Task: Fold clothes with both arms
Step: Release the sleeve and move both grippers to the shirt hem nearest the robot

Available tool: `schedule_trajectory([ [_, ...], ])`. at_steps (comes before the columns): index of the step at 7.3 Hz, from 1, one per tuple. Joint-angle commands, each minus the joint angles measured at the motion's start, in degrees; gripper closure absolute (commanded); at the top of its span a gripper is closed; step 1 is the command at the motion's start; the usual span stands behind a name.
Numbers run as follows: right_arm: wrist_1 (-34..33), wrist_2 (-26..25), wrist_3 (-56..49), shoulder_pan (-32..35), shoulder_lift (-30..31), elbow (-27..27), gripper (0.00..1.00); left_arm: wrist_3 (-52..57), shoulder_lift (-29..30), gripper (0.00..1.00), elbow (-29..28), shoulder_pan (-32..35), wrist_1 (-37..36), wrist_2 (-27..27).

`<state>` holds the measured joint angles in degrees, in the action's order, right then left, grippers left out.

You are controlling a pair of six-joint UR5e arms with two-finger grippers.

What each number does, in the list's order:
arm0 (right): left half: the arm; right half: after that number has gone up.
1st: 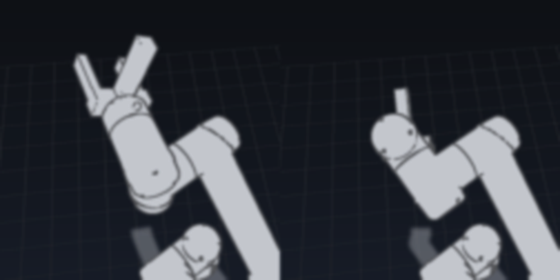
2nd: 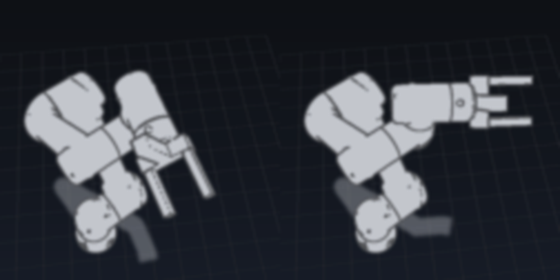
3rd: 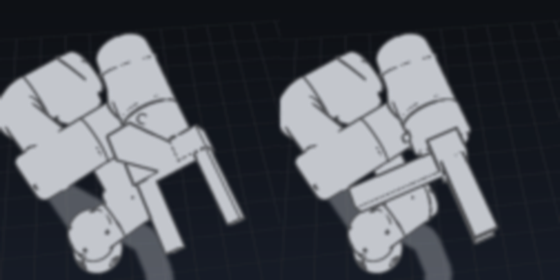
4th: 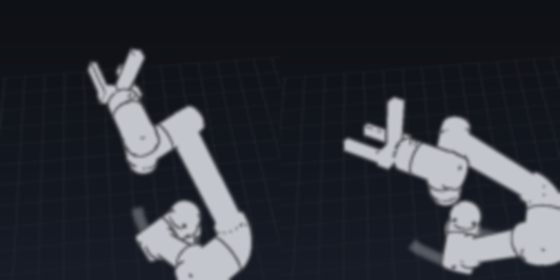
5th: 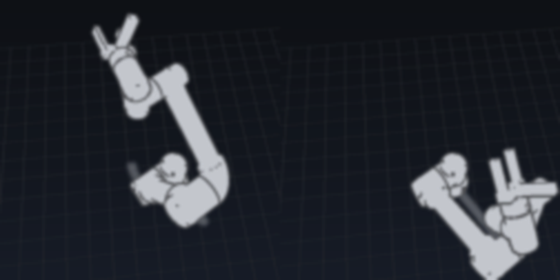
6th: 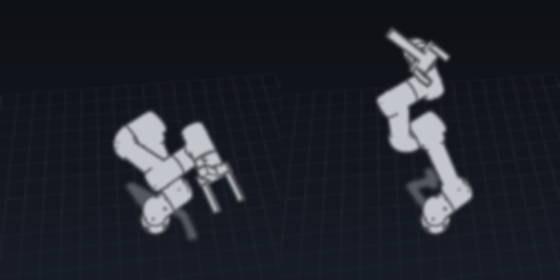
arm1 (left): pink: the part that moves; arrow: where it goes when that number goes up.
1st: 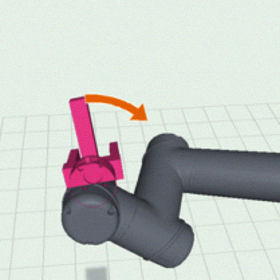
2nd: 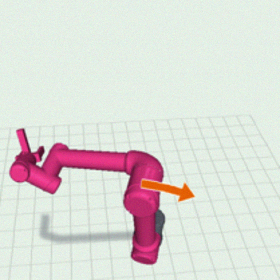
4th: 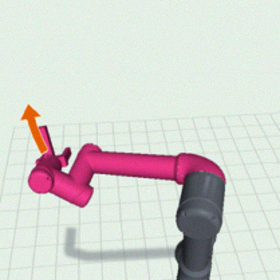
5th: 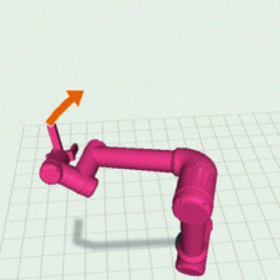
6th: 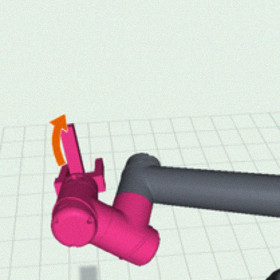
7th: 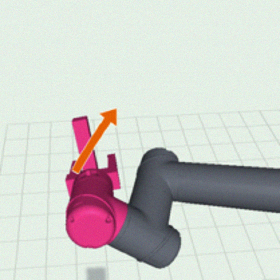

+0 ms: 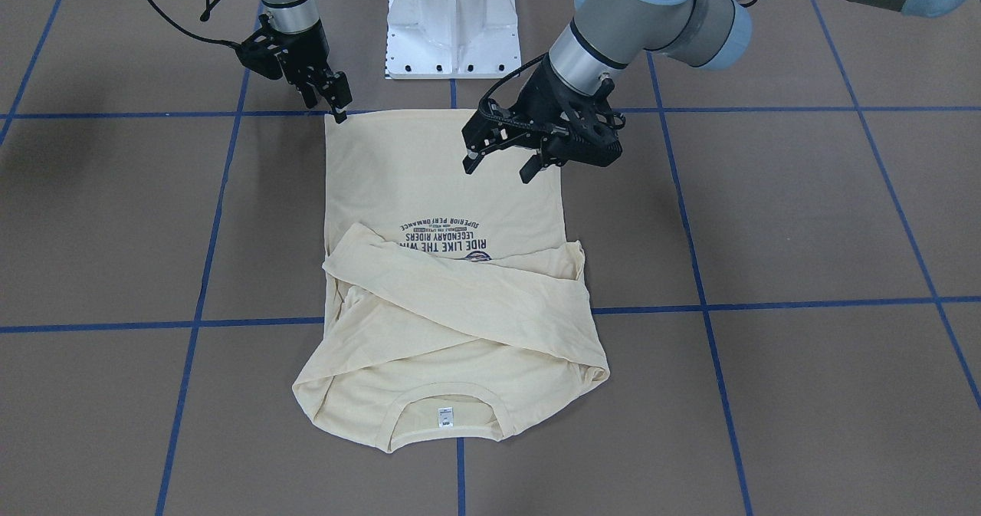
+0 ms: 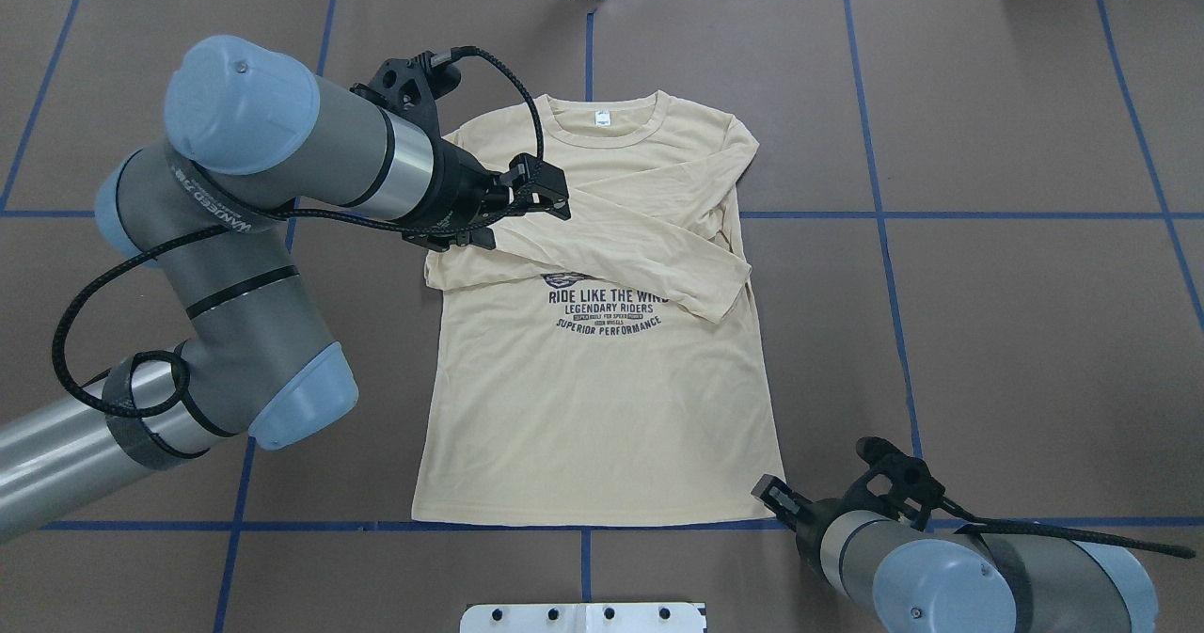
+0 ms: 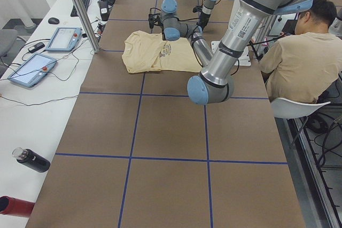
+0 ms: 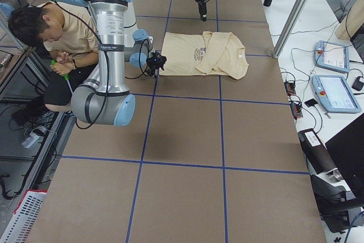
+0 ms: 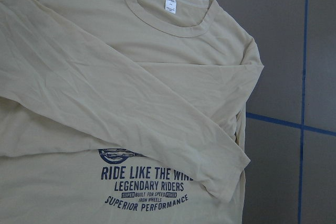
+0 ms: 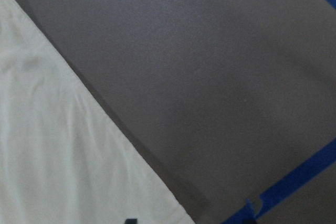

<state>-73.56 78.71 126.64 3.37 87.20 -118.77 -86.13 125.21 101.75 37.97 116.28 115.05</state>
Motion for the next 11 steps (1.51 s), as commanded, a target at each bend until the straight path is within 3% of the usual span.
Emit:
schedule_trajectory([
  [1,0.0,-0.1,0.0,0.1,-0.1,-0.1,0.85,0.0,-0.1,0.05,-0.1,0.0,0.0,0.0],
  [2,0.0,0.1,0.0,0.1,-0.1,-0.2,1.0,0.0,-0.1,0.05,-0.1,0.0,0.0,0.0],
  [4,0.1,0.1,0.1,0.2,0.0,-1.0,1.0,-0.8,-0.8,0.05,-0.8,-0.7,-0.2,-0.4],
  [5,0.1,0.3,0.0,0.5,0.2,-1.9,1.0,-2.4,-4.5,0.05,1.2,-1.0,-0.8,-0.7],
  [6,0.1,0.5,0.0,0.5,0.3,-2.3,1.0,-5.6,-10.1,0.05,6.3,-6.0,-1.3,-4.7],
  [7,0.1,0.6,0.0,0.7,0.7,-2.7,1.0,-8.1,-15.9,0.05,9.9,-13.3,-1.7,-13.9],
  [9,0.1,0.7,-0.2,0.8,0.7,-2.7,1.0,-10.3,-25.1,0.09,15.0,-19.3,-2.6,-16.6],
  [11,0.1,0.7,-0.2,0.8,0.7,-2.6,1.0,-16.1,-26.2,0.17,14.2,-25.0,-2.7,-19.4],
])
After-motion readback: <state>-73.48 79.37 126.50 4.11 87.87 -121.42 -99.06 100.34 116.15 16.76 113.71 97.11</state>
